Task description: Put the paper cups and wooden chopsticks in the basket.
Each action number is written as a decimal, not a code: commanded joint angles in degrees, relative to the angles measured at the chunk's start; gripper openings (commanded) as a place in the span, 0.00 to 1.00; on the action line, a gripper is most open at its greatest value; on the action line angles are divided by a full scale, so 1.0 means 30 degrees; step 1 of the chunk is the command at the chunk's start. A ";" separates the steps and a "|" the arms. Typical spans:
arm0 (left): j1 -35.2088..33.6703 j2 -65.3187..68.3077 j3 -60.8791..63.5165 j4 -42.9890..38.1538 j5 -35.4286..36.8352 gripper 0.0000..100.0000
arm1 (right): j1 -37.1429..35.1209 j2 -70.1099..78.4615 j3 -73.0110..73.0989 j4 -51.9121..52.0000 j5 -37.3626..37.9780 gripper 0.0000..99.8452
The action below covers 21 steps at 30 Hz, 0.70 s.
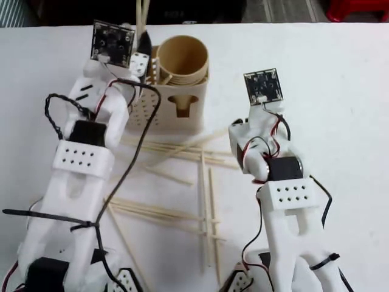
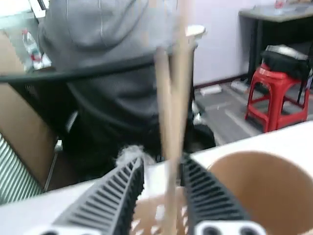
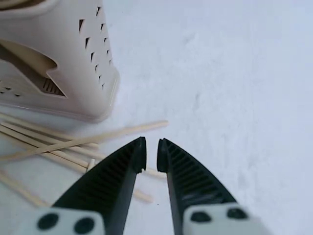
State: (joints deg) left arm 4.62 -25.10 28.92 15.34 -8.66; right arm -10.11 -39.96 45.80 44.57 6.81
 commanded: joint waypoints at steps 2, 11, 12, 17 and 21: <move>-0.0864 -0.1744 -0.0381 0.2110 0.0029 0.18 | 0.0103 -0.0425 -0.0147 -0.0366 -0.0147 0.05; -0.2125 -0.6286 -0.0205 0.7971 0.0000 0.17 | 0.0103 -0.0425 -0.0147 -0.0366 -0.0147 0.05; -0.2242 -0.6637 -0.0205 0.8791 0.0000 0.17 | 0.0103 -0.0425 -0.0147 -0.0366 -0.0147 0.05; -0.2916 -0.8103 -0.0205 1.2601 0.0000 0.17 | 0.0073 -0.0425 -0.0147 -0.0366 0.0000 0.05; -0.3414 -0.8777 -0.0176 1.4916 0.0059 0.17 | -0.0015 -0.0630 -0.0381 -0.0249 0.0000 0.05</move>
State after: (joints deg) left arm -4.09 -48.22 28.92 54.29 -8.75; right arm -10.11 -39.96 45.80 44.57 6.81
